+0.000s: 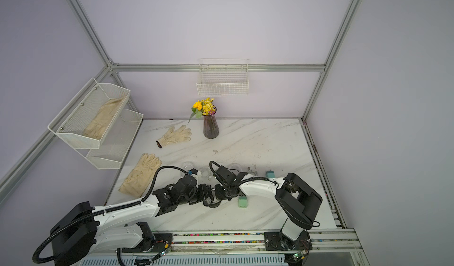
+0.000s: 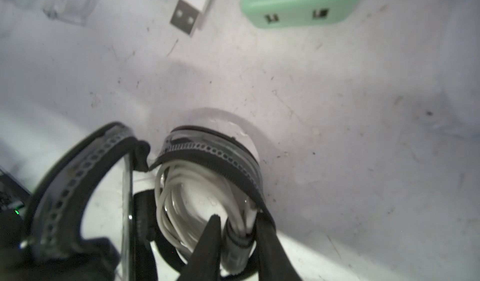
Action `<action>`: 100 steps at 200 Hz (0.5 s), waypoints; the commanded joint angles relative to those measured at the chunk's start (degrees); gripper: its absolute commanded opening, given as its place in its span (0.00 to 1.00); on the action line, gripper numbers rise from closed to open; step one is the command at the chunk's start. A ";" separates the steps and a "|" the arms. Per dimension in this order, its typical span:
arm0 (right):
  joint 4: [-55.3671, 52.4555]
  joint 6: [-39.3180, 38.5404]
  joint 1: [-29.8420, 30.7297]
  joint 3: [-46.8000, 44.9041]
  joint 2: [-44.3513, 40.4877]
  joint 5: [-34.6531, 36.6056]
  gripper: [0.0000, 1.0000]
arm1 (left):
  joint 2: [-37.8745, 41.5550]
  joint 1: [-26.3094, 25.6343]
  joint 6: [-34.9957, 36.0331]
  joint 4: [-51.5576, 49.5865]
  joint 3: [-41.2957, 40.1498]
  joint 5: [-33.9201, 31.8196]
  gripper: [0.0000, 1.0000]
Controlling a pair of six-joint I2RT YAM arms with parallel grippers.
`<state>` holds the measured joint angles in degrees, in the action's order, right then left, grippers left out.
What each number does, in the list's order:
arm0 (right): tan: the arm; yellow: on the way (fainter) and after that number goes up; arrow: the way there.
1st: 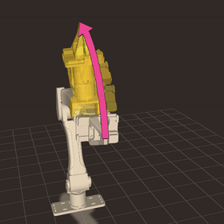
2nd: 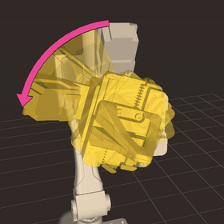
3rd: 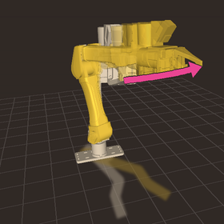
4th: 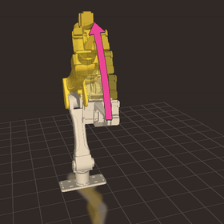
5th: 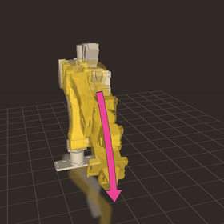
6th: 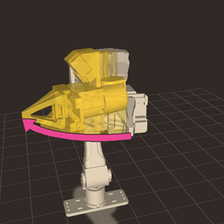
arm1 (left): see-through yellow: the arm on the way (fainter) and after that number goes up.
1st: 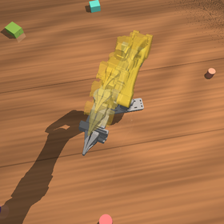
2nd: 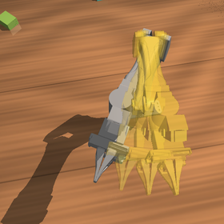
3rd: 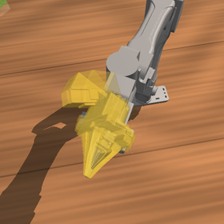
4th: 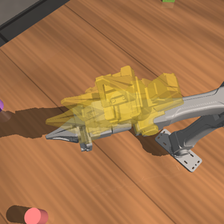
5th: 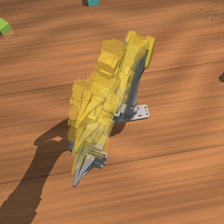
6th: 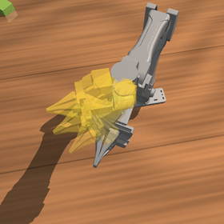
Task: Pack away charging kits
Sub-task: Place the charging cable in the storage bag, then pick up the plug from the center of the board.
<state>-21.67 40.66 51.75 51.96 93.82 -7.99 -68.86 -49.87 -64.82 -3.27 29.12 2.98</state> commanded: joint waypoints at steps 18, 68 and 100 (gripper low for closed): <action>-4.07 1.65 -0.15 3.39 -8.50 0.93 0.42 | -1.69 0.38 2.15 -0.63 2.40 0.60 0.00; -15.34 6.80 -0.43 -0.44 -18.44 9.04 0.70 | -3.98 0.38 1.71 -0.07 4.04 2.02 0.00; -19.67 11.18 -0.59 -5.47 -22.21 12.04 0.80 | -4.00 0.31 1.45 0.09 4.53 2.16 0.00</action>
<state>-33.61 47.07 51.46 50.11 73.34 -0.71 -72.82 -49.87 -63.90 -3.81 29.26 4.32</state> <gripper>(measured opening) 0.783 0.048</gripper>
